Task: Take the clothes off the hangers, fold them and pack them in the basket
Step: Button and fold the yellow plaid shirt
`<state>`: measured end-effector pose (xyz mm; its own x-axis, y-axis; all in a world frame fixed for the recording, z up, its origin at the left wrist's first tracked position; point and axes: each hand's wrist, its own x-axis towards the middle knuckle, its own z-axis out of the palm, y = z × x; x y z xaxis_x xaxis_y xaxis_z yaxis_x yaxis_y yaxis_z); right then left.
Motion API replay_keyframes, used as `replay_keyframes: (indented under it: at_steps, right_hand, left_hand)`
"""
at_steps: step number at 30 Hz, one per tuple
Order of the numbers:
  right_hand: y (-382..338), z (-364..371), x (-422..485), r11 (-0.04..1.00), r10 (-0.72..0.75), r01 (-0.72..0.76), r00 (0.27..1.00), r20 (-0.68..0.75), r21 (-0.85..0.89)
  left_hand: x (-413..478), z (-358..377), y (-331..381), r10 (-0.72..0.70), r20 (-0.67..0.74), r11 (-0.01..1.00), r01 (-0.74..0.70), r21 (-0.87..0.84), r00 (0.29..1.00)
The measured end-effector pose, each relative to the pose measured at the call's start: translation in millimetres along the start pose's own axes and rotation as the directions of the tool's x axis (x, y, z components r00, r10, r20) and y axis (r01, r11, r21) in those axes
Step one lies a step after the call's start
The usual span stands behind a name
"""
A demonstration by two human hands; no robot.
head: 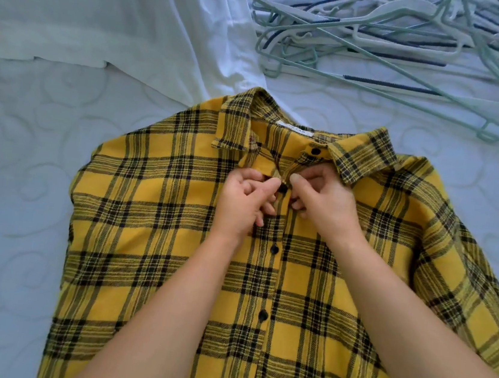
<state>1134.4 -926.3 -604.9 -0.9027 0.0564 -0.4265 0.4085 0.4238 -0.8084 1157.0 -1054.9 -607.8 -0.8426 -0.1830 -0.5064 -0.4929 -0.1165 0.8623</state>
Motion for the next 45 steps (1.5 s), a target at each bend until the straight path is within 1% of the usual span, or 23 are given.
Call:
replay_keyframes:
  at_steps: [1, 2, 4, 5, 7, 9, 11, 13, 14, 16, 17, 18, 20, 23, 26, 28, 30, 32, 35, 38, 40, 42, 45]
  right_hand:
    - [-1, -2, -3, 0.998, -0.066, 0.065, 0.996, -0.064, -0.012]
    - [-3, -5, -4, 0.993, -0.114, 0.113, 0.987, -0.117, -0.017]
    - [-11, -11, 0, 0.988, -0.150, 0.152, 0.976, -0.159, 0.002]
    - [-15, -12, 3, 0.988, -0.150, 0.153, 0.976, -0.161, 0.008]
    - [-22, -11, 13, 0.991, -0.120, 0.127, 0.977, -0.179, 0.029]
    - [-27, -10, 24, 0.996, -0.058, 0.071, 0.975, -0.214, 0.053]
    - [-28, -10, 33, 0.995, 0.007, 0.018, 0.969, -0.246, 0.098]
    - [-30, -13, 42, 0.995, 0.050, -0.026, 0.963, -0.266, 0.093]
    - [-31, -14, 47, 0.998, 0.059, -0.050, 0.965, -0.257, 0.041]
    - [-32, -15, 53, 0.980, 0.045, -0.083, 0.976, -0.211, -0.178]
    - [-35, -15, 52, 0.962, 0.032, -0.083, 0.980, -0.194, -0.259]
    - [-39, -15, 50, 0.954, 0.014, -0.066, 0.984, -0.177, -0.294]
    - [-48, -18, 40, 0.970, -0.040, 0.004, 0.989, -0.145, -0.244]
    - [-68, -26, 2, 0.989, -0.124, 0.117, 0.990, -0.072, -0.085]
    - [-78, -30, -28, 0.985, -0.168, 0.169, 0.986, 0.016, -0.029]
    - [-86, -37, -45, 0.987, -0.160, 0.159, 0.987, 0.012, 0.027]
    - [-95, -46, -58, 0.988, -0.141, 0.139, 0.990, 0.022, 0.074]
    - [-101, -51, -70, 0.989, -0.143, 0.142, 0.989, 0.032, 0.049]
    - [-113, -59, -88, 0.989, -0.147, 0.147, 0.989, 0.026, 0.019]
    - [-121, -65, -105, 0.990, -0.133, 0.132, 0.991, 0.027, 0.041]
    - [-126, -68, -115, 0.992, -0.111, 0.110, 0.993, 0.029, 0.061]
    - [-130, -68, -123, 0.993, -0.090, 0.087, 0.995, 0.033, 0.073]
    - [-134, -66, -133, 0.997, -0.057, 0.056, 0.998, 0.020, 0.043]
  left_hand:
    - [1, 0, 4, -0.022, -0.075, 0.997, 0.016, -0.072, 0.997]
    - [2, 1, 9, -0.017, -0.156, 0.996, 0.004, -0.085, 0.988]
    - [7, 1, 20, 0.067, -0.269, 0.998, -0.066, 0.015, 0.961]
    - [10, 1, 26, 0.105, -0.293, 0.994, -0.091, 0.061, 0.950]
    - [16, -1, 37, 0.120, -0.309, 0.992, -0.098, 0.085, 0.944]
    - [17, -5, 43, 0.096, -0.275, 0.993, -0.074, 0.088, 0.957]
    - [15, -7, 44, 0.070, -0.209, 0.986, -0.035, 0.165, 0.975]
    - [12, -8, 45, 0.032, -0.163, 0.983, -0.002, 0.182, 0.986]
    - [11, -8, 47, 0.023, -0.157, 0.987, 0.003, 0.158, 0.987]
    - [8, -8, 52, 0.012, -0.152, 0.996, 0.002, 0.087, 0.988]
    - [7, -9, 56, 0.005, -0.146, 0.998, 0.004, 0.061, 0.989]
    - [5, -9, 58, -0.009, -0.135, 0.999, 0.014, 0.040, 0.991]
    - [1, -8, 62, -0.068, -0.082, 0.998, 0.068, 0.004, 0.994]
    - [-15, -7, 72, -0.171, 0.026, 0.981, 0.173, -0.090, 0.985]
    - [-32, -2, 76, -0.182, 0.065, 0.975, 0.189, -0.114, 0.981]
    - [-47, 2, 85, -0.153, 0.047, 0.984, 0.157, -0.086, 0.987]
    - [-61, 3, 97, -0.108, 0.028, 0.994, 0.109, -0.020, 0.994]
    - [-73, 3, 108, -0.096, 0.043, 0.995, 0.096, -0.005, 0.994]
    - [-95, 4, 120, -0.143, 0.088, 0.988, 0.147, -0.046, 0.986]
    - [-112, 1, 129, -0.219, 0.131, 0.962, 0.236, -0.137, 0.967]
    - [-121, -2, 134, -0.234, 0.158, 0.948, 0.262, -0.182, 0.959]
    - [-128, -4, 139, -0.229, 0.149, 0.951, 0.254, -0.175, 0.962]
    - [-137, -3, 142, -0.200, 0.079, 0.974, 0.206, -0.088, 0.977]
